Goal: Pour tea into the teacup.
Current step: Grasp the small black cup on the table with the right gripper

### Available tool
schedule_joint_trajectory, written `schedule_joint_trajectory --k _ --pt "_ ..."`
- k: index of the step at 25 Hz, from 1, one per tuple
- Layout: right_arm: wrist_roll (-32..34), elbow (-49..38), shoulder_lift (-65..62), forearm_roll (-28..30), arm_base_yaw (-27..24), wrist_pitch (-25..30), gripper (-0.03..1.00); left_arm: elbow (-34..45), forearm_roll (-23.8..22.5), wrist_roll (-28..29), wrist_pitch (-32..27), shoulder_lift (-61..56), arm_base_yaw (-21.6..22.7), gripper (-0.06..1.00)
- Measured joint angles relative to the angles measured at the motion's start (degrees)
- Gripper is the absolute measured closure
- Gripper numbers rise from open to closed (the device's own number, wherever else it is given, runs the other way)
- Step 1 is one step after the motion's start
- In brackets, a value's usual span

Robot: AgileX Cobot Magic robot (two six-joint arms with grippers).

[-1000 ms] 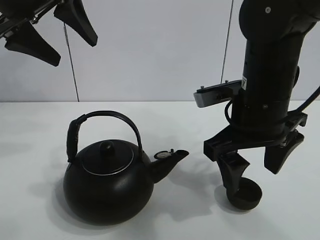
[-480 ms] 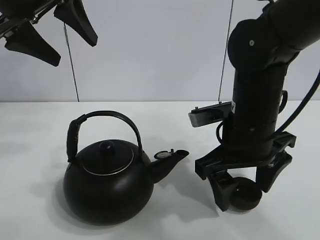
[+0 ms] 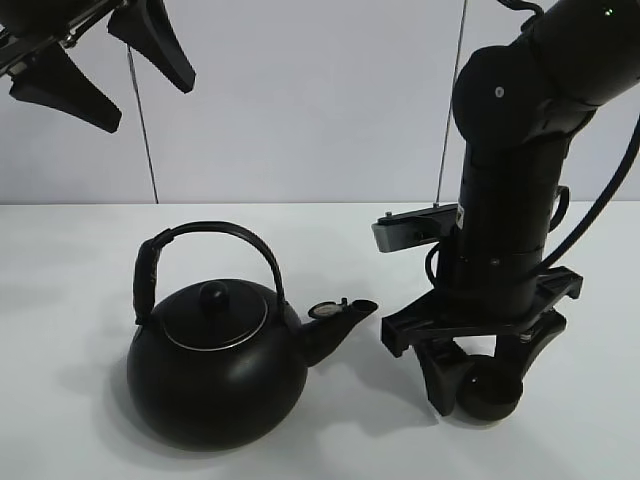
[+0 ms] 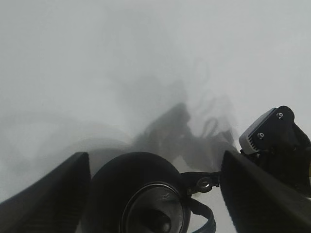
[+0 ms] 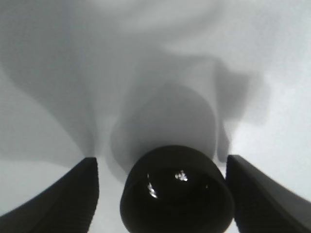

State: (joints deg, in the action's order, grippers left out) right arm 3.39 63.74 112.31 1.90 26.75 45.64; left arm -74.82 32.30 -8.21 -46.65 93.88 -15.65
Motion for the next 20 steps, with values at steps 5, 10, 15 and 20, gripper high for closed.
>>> schedule_joint_trajectory --k 5,10,15,20 --pt "0.0 0.0 0.0 0.0 0.0 0.9 0.57 0.0 0.0 0.0 0.0 0.0 0.0 0.41" --pt "0.0 0.6 0.0 0.0 0.0 2.1 0.57 0.0 0.0 0.0 0.0 0.0 0.0 0.41" --pt "0.0 4.3 -0.6 -0.4 0.0 5.3 0.57 0.0 0.0 0.0 0.0 0.0 0.0 0.41" --pt "0.0 8.2 -1.1 -0.7 0.0 7.2 0.57 0.0 0.0 0.0 0.0 0.0 0.0 0.41"
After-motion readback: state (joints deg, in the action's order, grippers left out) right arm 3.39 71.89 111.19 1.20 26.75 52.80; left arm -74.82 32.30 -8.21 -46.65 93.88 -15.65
